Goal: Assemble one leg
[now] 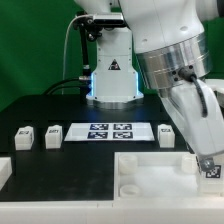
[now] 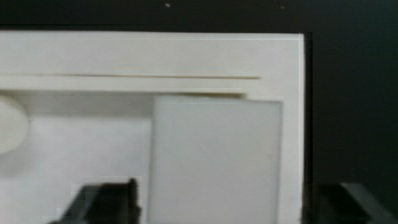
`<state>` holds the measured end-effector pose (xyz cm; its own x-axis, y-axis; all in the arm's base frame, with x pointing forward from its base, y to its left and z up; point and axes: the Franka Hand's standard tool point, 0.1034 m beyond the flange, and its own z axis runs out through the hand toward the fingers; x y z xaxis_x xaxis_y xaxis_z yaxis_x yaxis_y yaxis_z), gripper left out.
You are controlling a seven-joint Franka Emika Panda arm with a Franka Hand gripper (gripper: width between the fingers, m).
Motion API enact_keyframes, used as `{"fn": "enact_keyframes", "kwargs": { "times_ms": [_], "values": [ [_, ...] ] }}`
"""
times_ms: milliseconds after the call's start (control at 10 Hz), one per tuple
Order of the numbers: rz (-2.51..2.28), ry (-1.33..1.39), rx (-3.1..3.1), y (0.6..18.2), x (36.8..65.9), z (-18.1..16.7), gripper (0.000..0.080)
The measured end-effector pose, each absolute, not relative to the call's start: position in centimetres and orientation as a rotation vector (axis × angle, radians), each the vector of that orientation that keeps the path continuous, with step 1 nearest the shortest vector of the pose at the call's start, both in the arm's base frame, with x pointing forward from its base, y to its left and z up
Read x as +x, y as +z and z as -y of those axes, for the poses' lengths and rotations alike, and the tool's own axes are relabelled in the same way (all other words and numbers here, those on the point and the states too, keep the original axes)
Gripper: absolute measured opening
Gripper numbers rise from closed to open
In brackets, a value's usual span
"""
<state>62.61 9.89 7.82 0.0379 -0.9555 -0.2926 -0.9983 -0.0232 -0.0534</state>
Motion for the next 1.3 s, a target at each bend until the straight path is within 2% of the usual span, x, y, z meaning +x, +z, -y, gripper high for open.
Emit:
{"fn": "enact_keyframes", "kwargs": {
  "times_ms": [100, 200, 300, 500, 800, 1100, 1300],
  "values": [
    [-1.757, 0.218, -2.297, 7.92, 62.47, -10.53, 0.0584],
    [-1.483, 0.189, -2.478, 8.06, 62.41, -11.05, 0.0638],
    [-1.427, 0.176, -2.503, 8.01, 62.50, -10.81, 0.0646],
    [-1.133, 0.134, -2.653, 7.93, 62.42, -10.76, 0.0646],
    [-0.277, 0.031, -2.934, 7.71, 62.41, -10.69, 0.0649],
    [-0.362, 0.041, -2.917, 7.58, 62.37, -10.86, 0.0637],
    [-0.657, 0.076, -2.858, 7.57, 62.31, -11.08, 0.0295]
  ]
}}
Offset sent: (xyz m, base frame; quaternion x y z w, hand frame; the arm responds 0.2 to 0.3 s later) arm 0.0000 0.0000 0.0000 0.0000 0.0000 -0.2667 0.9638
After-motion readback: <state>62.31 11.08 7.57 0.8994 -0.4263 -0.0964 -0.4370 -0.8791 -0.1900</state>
